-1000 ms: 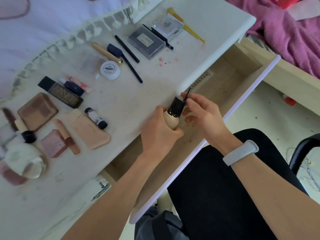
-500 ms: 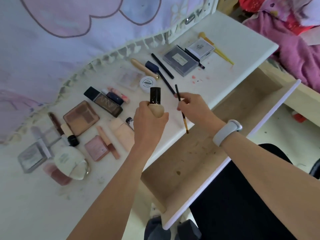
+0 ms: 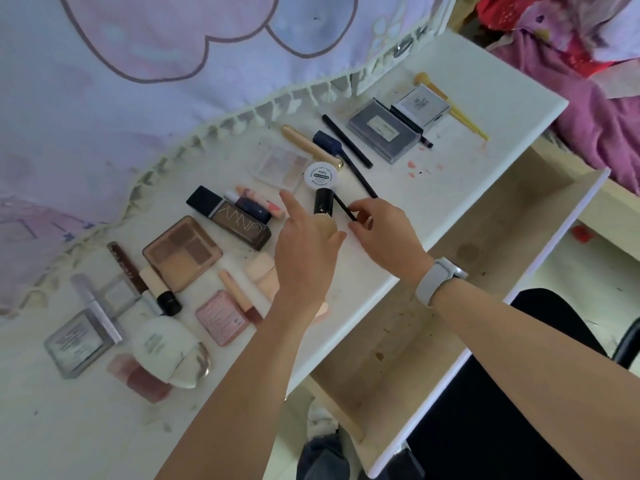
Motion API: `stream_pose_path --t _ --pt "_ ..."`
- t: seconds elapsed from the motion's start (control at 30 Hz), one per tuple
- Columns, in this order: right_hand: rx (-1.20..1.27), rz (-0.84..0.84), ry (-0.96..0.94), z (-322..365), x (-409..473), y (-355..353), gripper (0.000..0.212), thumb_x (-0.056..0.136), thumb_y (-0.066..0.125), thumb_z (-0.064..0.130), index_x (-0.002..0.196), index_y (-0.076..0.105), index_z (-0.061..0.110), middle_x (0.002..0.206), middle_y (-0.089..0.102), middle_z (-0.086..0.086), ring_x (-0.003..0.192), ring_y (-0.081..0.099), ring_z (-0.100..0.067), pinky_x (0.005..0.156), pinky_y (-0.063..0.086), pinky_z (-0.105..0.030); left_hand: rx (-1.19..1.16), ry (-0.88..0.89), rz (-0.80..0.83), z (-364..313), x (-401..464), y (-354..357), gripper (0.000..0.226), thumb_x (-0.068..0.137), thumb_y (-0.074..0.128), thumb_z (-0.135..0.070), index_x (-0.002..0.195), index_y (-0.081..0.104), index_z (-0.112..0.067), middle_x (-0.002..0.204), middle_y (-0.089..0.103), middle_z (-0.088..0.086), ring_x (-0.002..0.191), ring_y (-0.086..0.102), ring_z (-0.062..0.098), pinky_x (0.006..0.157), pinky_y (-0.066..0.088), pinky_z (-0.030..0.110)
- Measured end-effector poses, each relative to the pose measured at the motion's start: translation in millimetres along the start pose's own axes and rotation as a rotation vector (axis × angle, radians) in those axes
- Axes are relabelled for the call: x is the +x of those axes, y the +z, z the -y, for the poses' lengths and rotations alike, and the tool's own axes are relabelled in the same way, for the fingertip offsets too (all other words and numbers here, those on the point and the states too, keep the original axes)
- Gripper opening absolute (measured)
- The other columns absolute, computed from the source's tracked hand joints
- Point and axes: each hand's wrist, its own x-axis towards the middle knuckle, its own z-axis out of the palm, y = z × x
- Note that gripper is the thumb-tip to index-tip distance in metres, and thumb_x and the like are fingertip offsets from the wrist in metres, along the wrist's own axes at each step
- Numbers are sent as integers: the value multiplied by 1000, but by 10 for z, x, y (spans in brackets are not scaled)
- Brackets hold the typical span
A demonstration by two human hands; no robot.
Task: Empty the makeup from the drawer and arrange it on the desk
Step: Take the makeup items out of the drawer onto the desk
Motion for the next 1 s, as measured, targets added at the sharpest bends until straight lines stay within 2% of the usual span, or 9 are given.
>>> stream_pose_path --t 0.13,0.23,0.33,0.4,0.53,0.73,0.8,0.9,1.0 --pt "6 0 -15 -10 -20 5 29 91 52 14 119 60 14 105 61 -4 81 48 -10 82 46 -29 42 48 18 51 -1 -75 92 79 70 -37 145 13 -6 139 36 15 125 40 27 98 37 31" --pt "7 -11 -58 -18 -87 -20 30 91 51 11 119 60 12 106 60 -3 74 44 -5 77 43 -25 178 235 4 132 -81 -164 78 76 73 -35 138 32 -10 136 37 11 125 37 28 100 40 36" --pt "-28 -15 -102 -74 -218 -56 31 91 52 11 121 59 11 107 58 -4 79 45 -5 76 42 -23 432 535 -30 277 -175 -204 65 62 82 -30 117 53 -9 121 53 12 110 50 34 78 49 41" --pt "-95 22 -125 -115 -311 -52 33 90 52 11 123 58 12 108 56 -6 91 49 -14 79 43 -26 502 613 -18 371 -199 -172 63 57 85 -27 111 58 -9 113 58 12 102 55 34 71 51 41" --pt "-180 53 -213 -104 -370 15 34 90 53 9 123 59 12 102 57 -10 96 49 -27 78 46 -34 422 601 -48 444 -175 -119 54 59 84 -12 108 62 -8 112 59 15 93 60 32 70 51 39" --pt "-180 35 -234 -69 -311 135 36 90 49 3 123 60 13 102 58 -10 93 48 -28 82 44 -40 396 478 -130 426 -178 -97 48 65 81 -19 107 62 -6 110 59 17 92 60 31 73 51 39" --pt "-107 -2 -210 -75 -329 110 34 91 48 2 122 60 10 102 60 -10 94 50 -27 84 44 -33 412 430 -126 399 -194 -72 51 66 81 -21 110 61 -6 111 58 16 92 59 30 74 50 39" --pt "15 -103 -156 -127 -456 -52 35 90 46 -1 121 59 9 102 60 -6 93 53 -16 78 39 -12 433 365 -99 291 -251 -47 55 69 78 -25 117 57 -8 119 55 16 99 56 31 79 47 42" --pt "93 -180 -67 -294 -635 -294 34 92 44 0 120 58 12 100 56 2 78 53 -6 70 43 -15 357 394 -94 72 -394 21 53 76 72 -23 124 53 -11 125 52 16 110 52 33 84 45 45"
